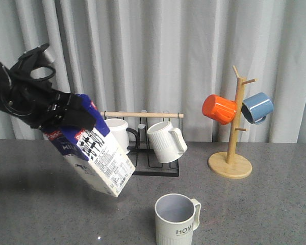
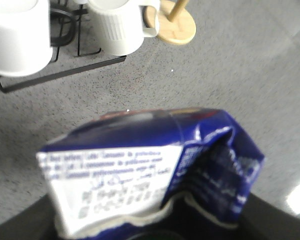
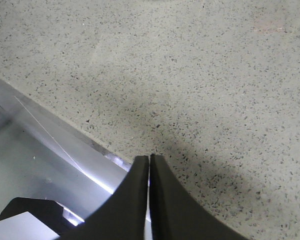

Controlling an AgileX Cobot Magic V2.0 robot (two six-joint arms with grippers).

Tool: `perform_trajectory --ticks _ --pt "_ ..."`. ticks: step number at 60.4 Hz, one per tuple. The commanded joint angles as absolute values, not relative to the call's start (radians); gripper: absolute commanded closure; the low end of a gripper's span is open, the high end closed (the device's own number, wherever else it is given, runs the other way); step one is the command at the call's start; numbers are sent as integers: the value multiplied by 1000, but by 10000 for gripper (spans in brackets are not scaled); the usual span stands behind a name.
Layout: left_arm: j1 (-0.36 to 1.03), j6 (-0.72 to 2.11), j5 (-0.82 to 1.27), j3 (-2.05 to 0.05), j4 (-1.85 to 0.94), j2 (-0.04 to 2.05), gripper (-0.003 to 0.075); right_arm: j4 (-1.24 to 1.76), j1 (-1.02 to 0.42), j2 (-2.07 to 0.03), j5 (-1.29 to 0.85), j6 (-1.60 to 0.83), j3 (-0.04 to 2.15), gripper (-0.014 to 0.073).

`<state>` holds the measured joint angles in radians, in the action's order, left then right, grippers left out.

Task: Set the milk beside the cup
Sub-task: 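Lift the milk carton and carry it toward the HOME mug, then lower the carton upright onto the table beside the mug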

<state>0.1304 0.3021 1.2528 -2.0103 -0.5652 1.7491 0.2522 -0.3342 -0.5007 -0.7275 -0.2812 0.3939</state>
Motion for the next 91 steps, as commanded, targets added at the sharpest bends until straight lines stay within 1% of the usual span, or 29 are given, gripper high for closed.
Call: perform_trajectory --ticks 1,11,34,47,66,80,87,91 --pt "180 288 1248 -2065 -532 1711 723 266 -335 -505 -667 -293 417 599" --pt "245 271 1249 -2064 -446 1731 723 266 -335 -505 -670 -293 417 599" --pt "340 262 1249 -2064 -430 1851 720 266 -335 -505 -676 -293 417 599" --pt "361 261 1249 -2059 -360 1897 717 266 -335 -505 -676 -293 417 599" --pt "362 261 1249 -2059 -354 1899 703 266 -335 -505 -676 -293 417 599" --pt "362 263 1249 -2059 -355 1899 659 266 -335 -505 -676 -293 417 599" --pt "362 263 1249 -2059 -357 1899 615 266 -335 -505 -676 -293 417 599" --pt "362 263 1249 -2059 -357 1899 575 266 -335 -505 -676 -293 417 599"
